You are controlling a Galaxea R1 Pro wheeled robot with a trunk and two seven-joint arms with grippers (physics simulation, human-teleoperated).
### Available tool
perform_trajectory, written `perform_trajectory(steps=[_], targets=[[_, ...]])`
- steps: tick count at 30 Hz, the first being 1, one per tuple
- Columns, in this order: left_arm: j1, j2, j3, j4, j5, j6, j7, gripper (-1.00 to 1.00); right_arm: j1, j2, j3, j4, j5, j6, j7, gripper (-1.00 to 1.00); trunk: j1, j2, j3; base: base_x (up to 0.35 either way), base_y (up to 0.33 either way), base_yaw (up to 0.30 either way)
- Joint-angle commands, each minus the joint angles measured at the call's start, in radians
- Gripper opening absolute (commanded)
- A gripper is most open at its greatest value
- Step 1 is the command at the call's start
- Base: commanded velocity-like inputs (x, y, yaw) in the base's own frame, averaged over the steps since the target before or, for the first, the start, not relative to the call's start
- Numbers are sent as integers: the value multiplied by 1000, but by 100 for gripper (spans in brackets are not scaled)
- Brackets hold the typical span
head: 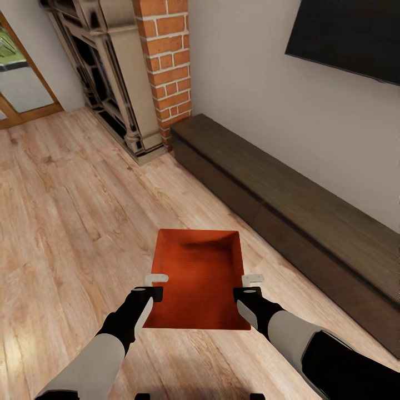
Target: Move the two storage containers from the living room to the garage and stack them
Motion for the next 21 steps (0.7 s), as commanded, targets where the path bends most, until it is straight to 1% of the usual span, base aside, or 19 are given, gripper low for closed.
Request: perform_trajectory(steps=[1, 21], targets=[[0, -2, 1, -1, 18, 2, -5, -100, 0, 1, 31, -17, -14, 6, 4, -100, -4, 7, 3, 0, 0, 0], [0, -3, 1, 0, 18, 2, -5, -100, 0, 1, 31, -17, -14, -1, 4, -100, -81, 147, 65, 0, 0, 0]])
